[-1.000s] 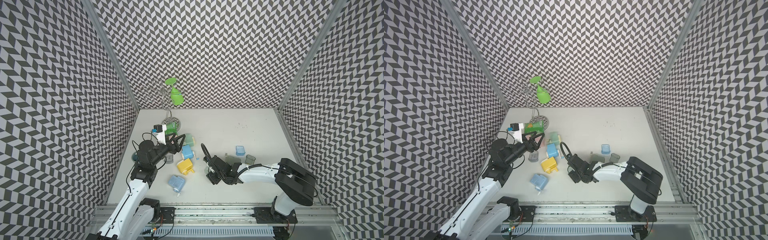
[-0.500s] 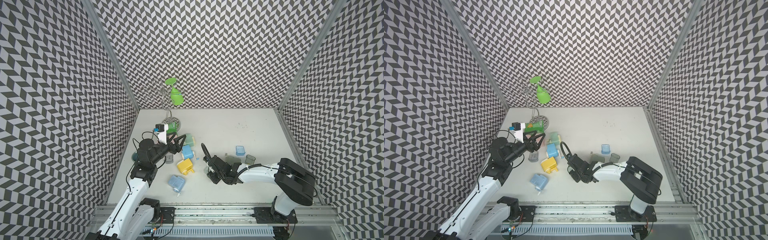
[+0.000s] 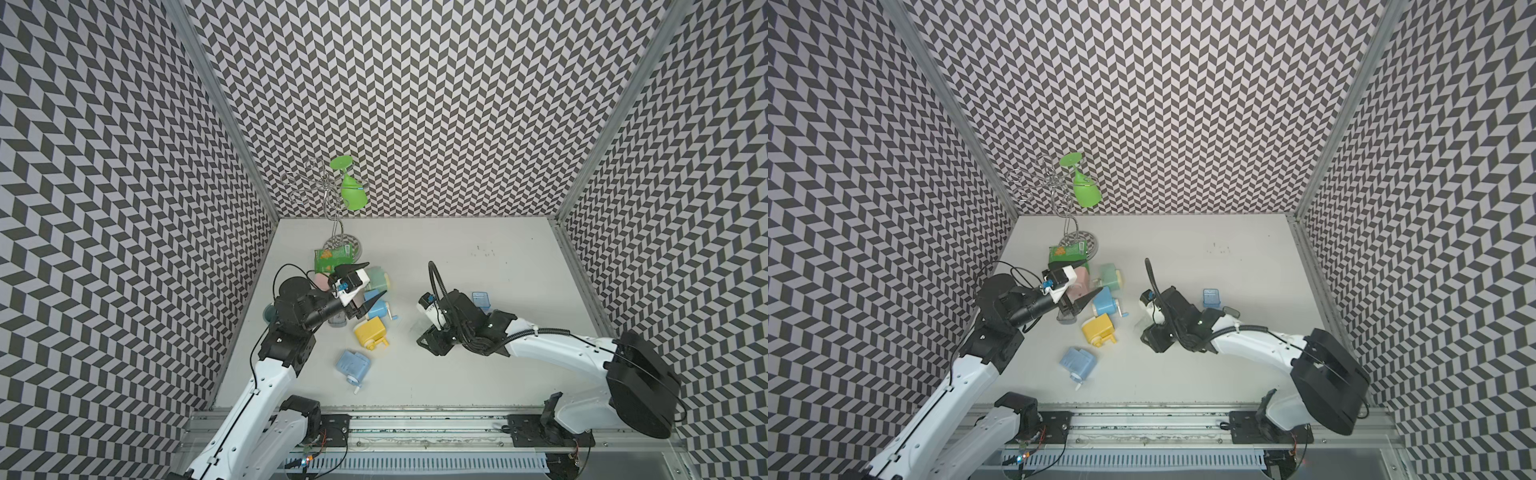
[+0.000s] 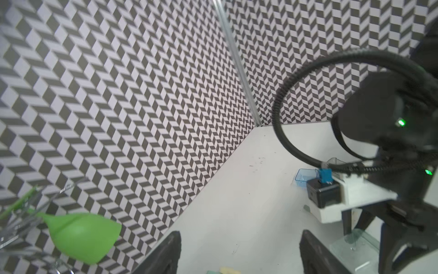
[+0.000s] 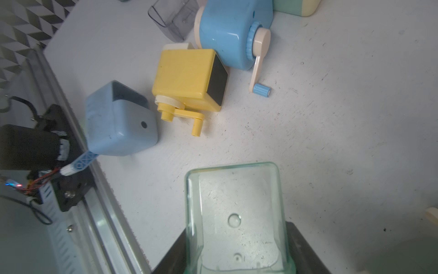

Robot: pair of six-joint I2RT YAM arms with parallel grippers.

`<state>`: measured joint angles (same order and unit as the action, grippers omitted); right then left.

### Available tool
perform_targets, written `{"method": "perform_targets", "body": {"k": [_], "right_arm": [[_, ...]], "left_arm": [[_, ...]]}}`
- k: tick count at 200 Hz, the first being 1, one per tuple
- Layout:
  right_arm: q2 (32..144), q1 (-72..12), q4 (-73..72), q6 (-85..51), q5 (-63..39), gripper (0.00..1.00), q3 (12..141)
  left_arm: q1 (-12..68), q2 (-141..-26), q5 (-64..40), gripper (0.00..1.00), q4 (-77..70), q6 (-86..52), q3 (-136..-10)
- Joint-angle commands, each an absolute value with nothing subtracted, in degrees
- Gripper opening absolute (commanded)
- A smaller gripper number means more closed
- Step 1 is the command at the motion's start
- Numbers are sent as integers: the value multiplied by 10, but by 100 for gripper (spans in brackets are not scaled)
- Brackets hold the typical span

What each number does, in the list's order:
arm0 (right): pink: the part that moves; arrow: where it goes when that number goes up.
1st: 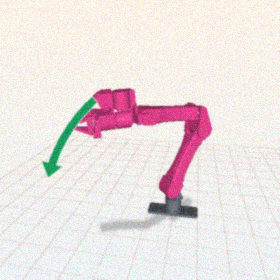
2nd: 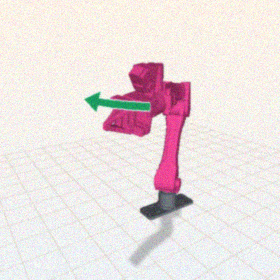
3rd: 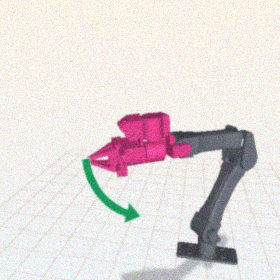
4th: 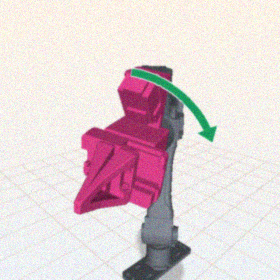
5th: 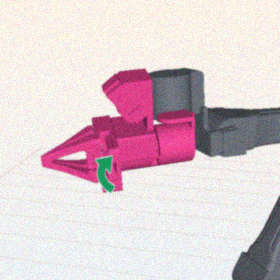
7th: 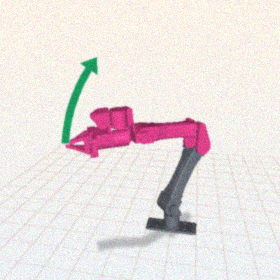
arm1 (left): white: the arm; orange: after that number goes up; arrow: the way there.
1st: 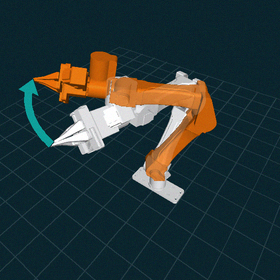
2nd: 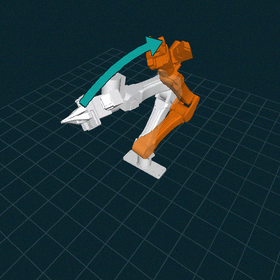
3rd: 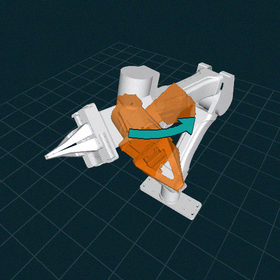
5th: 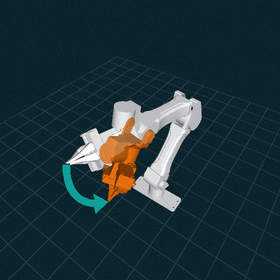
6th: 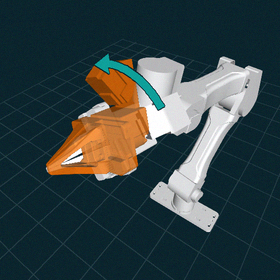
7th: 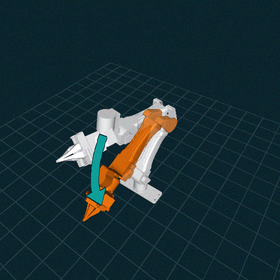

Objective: Put the tray back into the pencil sharpener
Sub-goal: Pick up the container from the center of the board.

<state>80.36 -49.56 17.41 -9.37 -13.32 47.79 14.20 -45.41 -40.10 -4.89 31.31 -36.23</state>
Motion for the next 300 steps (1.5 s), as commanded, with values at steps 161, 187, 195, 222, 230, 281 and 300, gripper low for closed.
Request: {"method": "perform_targets", "body": {"k": [161, 187, 195, 222, 230, 281, 300], "right_arm": [[638, -383, 42, -303, -474, 46, 521], [636, -383, 28, -316, -479, 46, 518], [637, -384, 23, -320, -483, 46, 518], [642, -383, -2, -335, -499, 46, 513], [644, -383, -2, -336, -499, 46, 514], [654, -385, -24, -346, -505, 46, 510], [657, -386, -27, -348, -506, 46, 509]], "left_arm": [[386, -468, -162, 61, -416, 216, -207], [393, -475, -172, 56, -427, 220, -207], [396, -475, -175, 55, -433, 220, -205], [404, -481, -175, 51, -452, 220, -205], [406, -484, -177, 50, -456, 219, -205], [419, -513, -173, 42, -483, 216, -212], [423, -521, -167, 40, -496, 214, -214]]}}
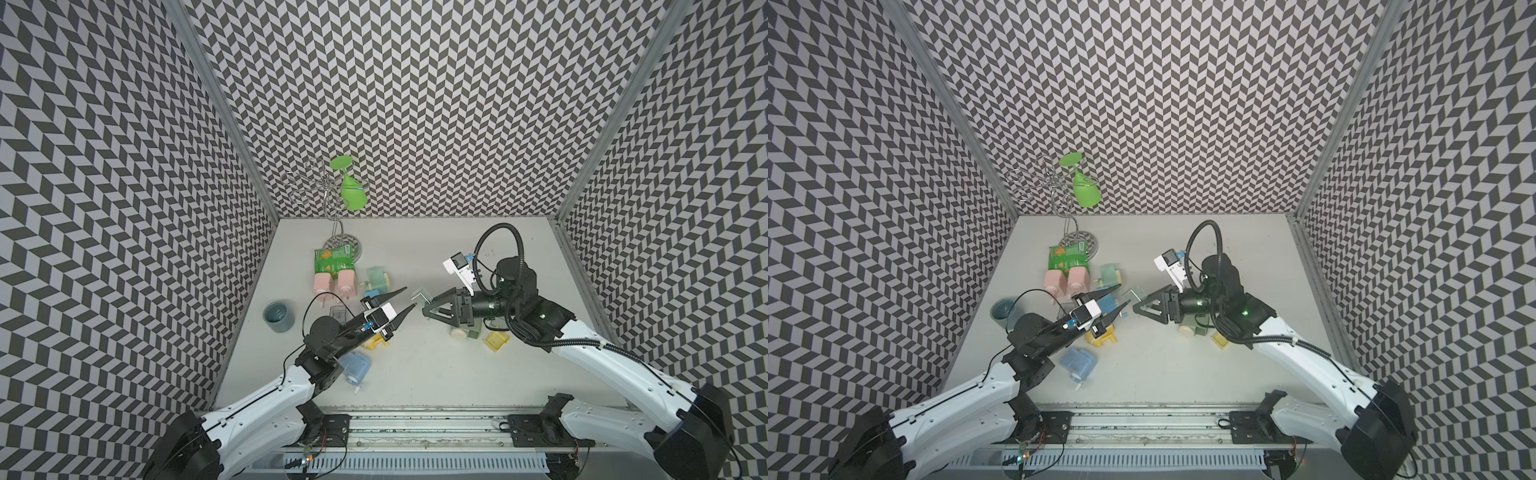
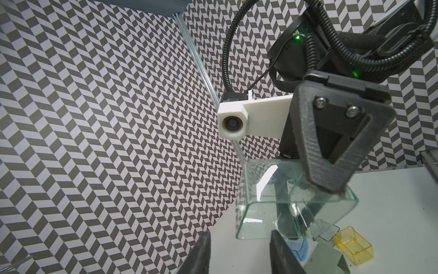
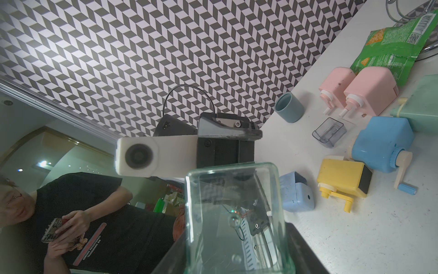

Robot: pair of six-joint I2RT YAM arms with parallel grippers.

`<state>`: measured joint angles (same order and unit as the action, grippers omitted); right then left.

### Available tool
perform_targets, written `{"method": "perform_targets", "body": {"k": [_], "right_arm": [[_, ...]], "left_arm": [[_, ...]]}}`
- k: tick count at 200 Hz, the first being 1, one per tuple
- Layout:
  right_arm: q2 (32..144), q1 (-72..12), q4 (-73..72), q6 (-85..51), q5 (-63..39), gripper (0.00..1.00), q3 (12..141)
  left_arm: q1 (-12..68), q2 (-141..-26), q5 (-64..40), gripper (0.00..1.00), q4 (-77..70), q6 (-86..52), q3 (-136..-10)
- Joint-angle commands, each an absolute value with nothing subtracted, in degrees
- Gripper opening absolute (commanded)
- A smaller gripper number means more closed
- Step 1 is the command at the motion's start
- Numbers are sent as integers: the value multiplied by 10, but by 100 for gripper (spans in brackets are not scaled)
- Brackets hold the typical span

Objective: Put the tray back into the pencil sharpener
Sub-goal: Pick up the container from the center of the board.

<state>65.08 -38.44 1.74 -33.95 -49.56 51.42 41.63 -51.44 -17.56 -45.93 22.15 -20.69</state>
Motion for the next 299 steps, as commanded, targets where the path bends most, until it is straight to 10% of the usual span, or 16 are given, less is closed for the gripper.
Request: {"method": "perform_targets", "body": {"k": [1, 147, 215, 299], "right_arm": [[657, -386, -28, -348, -506, 46, 509], [677, -394, -62, -363, -519, 47, 498], [659, -390, -47, -366, -489, 86, 513], [553, -478, 155, -192, 28, 89, 520]], "left_arm": [[423, -521, -166, 40, -497, 214, -214], [431, -548, -152, 16, -525, 216, -227], [446, -549, -103, 0, -514, 183, -232], [448, -595, 156, 0, -38, -185, -387]]}}
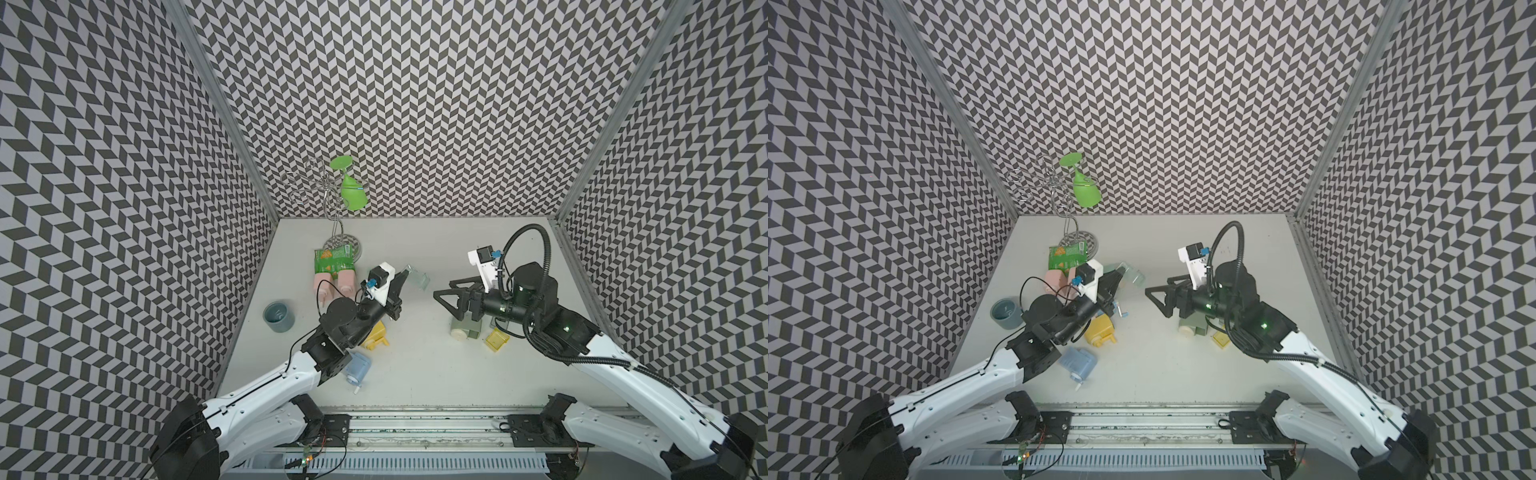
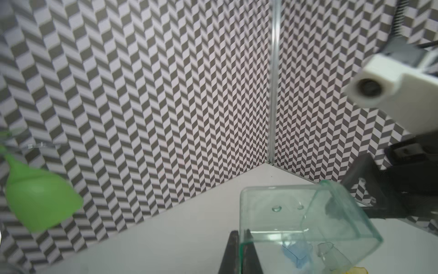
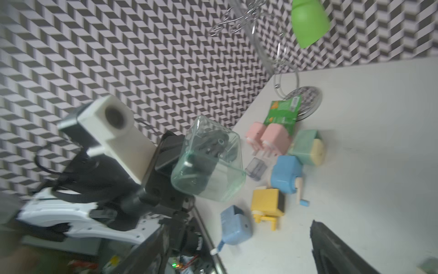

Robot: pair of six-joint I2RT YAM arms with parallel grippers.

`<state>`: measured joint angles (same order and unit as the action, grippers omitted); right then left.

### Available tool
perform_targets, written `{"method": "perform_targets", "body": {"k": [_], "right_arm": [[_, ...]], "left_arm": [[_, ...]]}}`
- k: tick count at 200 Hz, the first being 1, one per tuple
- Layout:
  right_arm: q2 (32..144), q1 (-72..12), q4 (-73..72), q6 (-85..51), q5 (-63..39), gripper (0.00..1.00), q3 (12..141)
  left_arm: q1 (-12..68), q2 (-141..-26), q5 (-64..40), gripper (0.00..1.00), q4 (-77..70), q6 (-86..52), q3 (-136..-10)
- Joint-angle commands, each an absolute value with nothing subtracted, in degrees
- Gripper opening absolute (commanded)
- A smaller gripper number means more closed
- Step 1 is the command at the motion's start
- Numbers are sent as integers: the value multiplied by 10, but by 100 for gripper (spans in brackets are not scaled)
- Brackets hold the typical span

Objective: Put the tray back into the pencil sharpener
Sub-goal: Pick up the container from the center of the board, then place the container at the center of the board.

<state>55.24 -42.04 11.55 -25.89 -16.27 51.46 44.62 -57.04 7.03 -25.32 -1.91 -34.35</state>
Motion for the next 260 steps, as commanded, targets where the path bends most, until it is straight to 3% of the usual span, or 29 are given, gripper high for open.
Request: {"method": "perform_targets", "body": {"k": [1, 39, 73, 116, 155, 211, 226, 260], "right_arm": [[554, -481, 156, -190, 33, 89, 521], [607, -580, 175, -169, 177, 77, 543], [657, -613, 174, -181, 252, 67, 558], [687, -605, 163, -226, 245, 61, 561], [614, -539, 166, -256, 207, 57, 514], [543, -527, 178, -258, 225, 56, 473], [530, -527, 180, -256, 228, 56, 466], [501, -526, 179, -250, 231, 56, 453]], "left_arm": [[448, -597, 156, 0, -33, -190, -389], [448, -681, 185, 0, 180, -382, -479], [453, -734, 163, 0, 263, -476, -521], [456, -755, 126, 0, 270, -492, -522], [478, -807, 111, 0, 336, -505, -558], [532, -971, 88, 6, 417, -519, -656], [543, -1017, 86, 10, 441, -516, -694], [552, -1063, 82, 29, 449, -511, -738]]}}
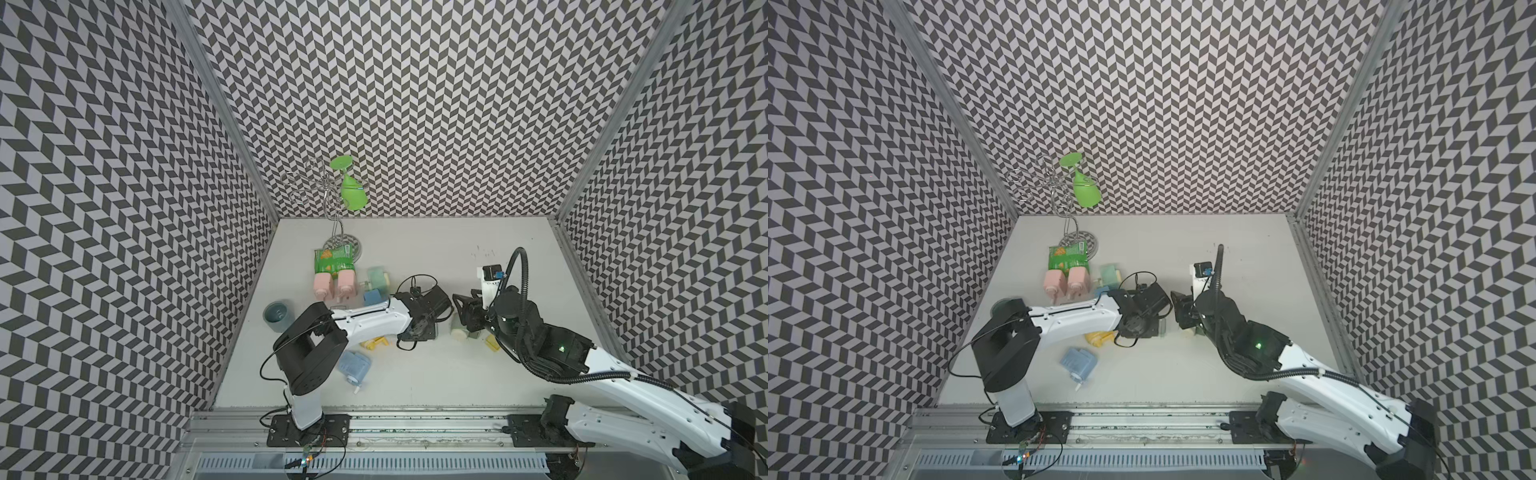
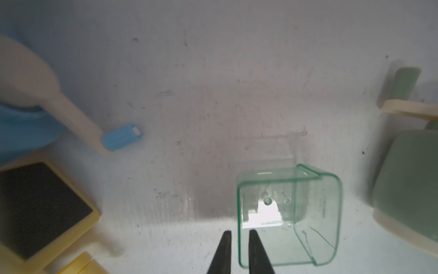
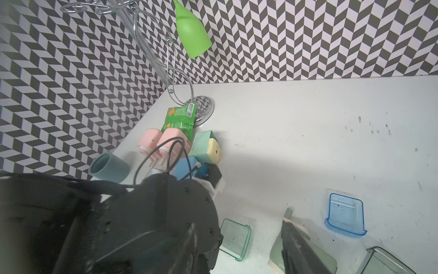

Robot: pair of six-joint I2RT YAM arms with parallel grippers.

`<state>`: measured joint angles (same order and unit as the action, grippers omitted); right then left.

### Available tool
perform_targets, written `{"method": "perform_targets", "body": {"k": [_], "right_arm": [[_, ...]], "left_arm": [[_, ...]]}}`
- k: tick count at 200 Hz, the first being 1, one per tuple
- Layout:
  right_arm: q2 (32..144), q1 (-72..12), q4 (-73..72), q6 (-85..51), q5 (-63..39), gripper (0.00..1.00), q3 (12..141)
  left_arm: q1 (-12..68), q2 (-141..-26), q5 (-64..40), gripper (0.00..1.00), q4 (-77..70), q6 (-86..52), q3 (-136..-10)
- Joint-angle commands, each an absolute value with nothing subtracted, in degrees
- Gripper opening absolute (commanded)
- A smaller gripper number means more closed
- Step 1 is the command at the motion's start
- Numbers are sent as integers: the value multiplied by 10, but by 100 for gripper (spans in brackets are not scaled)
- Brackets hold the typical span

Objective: Put the tray back into the pencil sharpener
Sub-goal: Place the container at the center of the board, then move the pencil sharpener to the center of the board.

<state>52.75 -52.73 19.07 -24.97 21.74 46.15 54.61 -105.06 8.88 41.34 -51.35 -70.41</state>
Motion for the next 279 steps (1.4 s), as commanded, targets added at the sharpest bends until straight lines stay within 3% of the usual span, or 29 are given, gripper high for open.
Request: {"method": "perform_targets", "body": {"k": [1, 36, 71, 106, 124, 155, 201, 240, 279], "right_arm": [[501, -526, 179, -250, 231, 56, 453], [480, -526, 177, -246, 232, 56, 441], [469, -522, 171, -238, 223, 56, 431], [492, -519, 145, -226, 189, 58, 431], [528, -519, 128, -219, 167, 58, 443], [620, -519, 84, -192, 128, 62, 480], [816, -520, 36, -169, 89, 71, 588], [1023, -521, 105, -177, 91, 83, 771], [1206, -520, 178, -204, 142, 92, 965]], "left_arm": [[552, -1064, 82, 29, 450, -511, -738], [552, -1076, 88, 45, 468, -510, -762], [553, -1024, 126, 51, 472, -532, -756], [548, -899, 258, 53, 447, -552, -710], [523, -836, 316, 59, 424, -532, -683], [448, -741, 352, 61, 368, -473, -624], [379, -560, 349, 75, 173, -349, -471], [324, -434, 331, 76, 101, -294, -381], [288, -380, 301, 75, 87, -277, -341]]}}
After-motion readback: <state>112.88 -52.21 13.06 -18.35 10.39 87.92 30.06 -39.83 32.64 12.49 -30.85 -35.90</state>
